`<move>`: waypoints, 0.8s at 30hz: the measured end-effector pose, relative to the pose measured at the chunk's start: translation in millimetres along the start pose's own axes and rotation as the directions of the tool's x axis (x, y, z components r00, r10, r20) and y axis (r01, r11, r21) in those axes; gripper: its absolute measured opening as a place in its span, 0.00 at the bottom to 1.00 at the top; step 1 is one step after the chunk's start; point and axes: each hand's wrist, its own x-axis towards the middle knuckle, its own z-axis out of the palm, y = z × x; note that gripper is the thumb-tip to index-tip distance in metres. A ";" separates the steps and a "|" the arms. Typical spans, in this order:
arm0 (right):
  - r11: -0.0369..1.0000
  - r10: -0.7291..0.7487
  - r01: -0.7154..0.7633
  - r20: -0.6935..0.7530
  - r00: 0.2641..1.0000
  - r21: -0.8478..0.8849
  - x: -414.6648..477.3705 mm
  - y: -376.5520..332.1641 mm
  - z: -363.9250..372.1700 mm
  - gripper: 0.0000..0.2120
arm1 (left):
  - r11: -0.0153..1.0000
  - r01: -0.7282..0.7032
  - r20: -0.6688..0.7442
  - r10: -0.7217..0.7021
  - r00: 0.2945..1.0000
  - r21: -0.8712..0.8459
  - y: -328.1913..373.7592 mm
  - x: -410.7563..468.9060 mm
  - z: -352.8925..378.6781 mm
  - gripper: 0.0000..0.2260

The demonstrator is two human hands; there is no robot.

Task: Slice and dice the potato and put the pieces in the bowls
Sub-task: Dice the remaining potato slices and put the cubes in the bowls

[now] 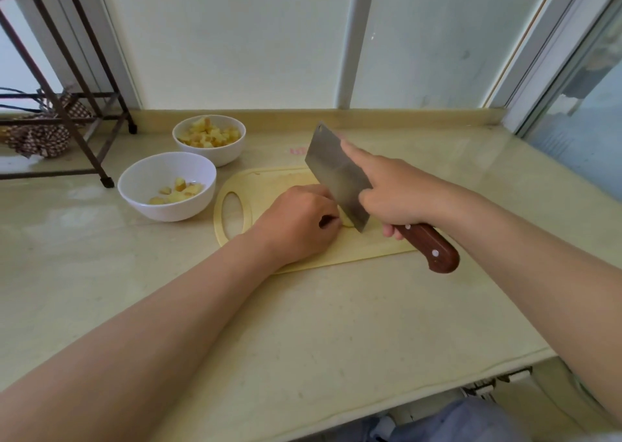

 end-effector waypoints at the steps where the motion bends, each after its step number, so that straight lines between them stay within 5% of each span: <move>1: 1.000 -0.001 0.001 -0.001 1.000 0.003 -3.0 0.8 -0.3 0.45 | 1.000 0.003 -0.009 -0.003 1.000 0.002 0.2 -0.2 -0.4 0.06; 24: 0.997 -0.002 0.007 0.062 0.998 -0.083 -42.7 -2.8 4.1 0.41 | 0.999 0.048 -0.012 -0.048 0.999 -0.016 0.0 0.3 -4.2 0.05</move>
